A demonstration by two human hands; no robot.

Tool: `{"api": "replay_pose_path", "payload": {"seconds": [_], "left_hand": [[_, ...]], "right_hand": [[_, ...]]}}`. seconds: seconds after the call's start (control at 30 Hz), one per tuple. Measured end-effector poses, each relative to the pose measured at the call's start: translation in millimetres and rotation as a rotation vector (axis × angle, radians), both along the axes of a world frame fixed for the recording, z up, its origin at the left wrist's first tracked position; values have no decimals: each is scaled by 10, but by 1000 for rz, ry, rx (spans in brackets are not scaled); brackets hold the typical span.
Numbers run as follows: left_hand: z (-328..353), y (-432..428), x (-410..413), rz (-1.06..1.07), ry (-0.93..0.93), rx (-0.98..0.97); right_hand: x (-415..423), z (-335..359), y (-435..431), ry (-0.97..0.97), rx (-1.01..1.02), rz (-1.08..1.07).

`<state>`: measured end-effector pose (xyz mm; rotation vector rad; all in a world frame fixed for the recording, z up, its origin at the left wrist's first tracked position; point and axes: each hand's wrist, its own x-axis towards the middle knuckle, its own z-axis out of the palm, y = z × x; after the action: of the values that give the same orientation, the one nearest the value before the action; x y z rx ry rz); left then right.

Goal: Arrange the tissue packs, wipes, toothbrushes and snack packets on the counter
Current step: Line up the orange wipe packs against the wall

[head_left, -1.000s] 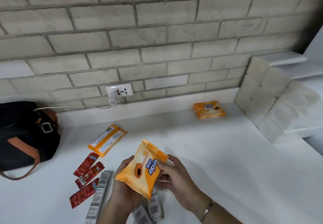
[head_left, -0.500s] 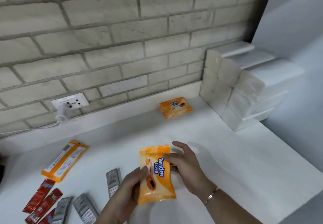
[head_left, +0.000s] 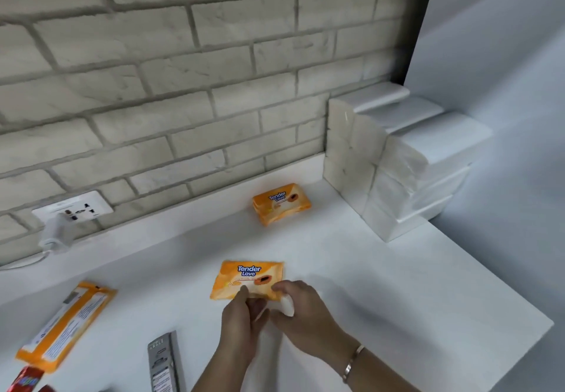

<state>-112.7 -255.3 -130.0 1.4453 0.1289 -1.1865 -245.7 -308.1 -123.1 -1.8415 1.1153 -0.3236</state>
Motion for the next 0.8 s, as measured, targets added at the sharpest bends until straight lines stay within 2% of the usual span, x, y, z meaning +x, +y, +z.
{"api": "replay_pose_path", "payload": {"seconds": [0.07, 0.1, 0.13, 0.23, 0.27, 0.3, 0.33, 0.37, 0.43, 0.53, 0.63, 0.8], "left_hand": [[27, -30, -55, -154, -94, 70], [27, -41, -85, -243, -224, 123], [19, -40, -89, -303, -425, 171], [-112, -76, -53, -452, -1218, 182], [-184, -113, -31, -541, -1413, 205], [-283, -169, -7, -638, -1520, 236], [-362, -224, 3, -715, -1572, 264], [-428, -276, -1, -794, -1534, 279], [-600, -411, 39, -848, -1559, 251], [-763, -568, 291, -807, -1649, 280], [-842, -752, 584, -749, -1652, 356], [-835, -1151, 910, -809, -1700, 375]], "right_hand": [[-70, -59, -73, 55, -14, 22], [-108, -85, -121, 92, -29, 27], [-135, -110, -171, 136, -67, 28], [-172, -244, -366, 297, -242, 33], [-184, -321, -418, 343, -264, 34], [-205, -415, -466, 386, -282, 35], [-244, -512, -489, 429, -320, 36], [-295, -611, -504, 460, -389, 38], [-339, -731, -547, 509, -469, 52], [-306, -761, -575, 523, -473, 49], [-285, -783, -590, 537, -499, 49], [-299, -816, -601, 531, -499, 42]]}}
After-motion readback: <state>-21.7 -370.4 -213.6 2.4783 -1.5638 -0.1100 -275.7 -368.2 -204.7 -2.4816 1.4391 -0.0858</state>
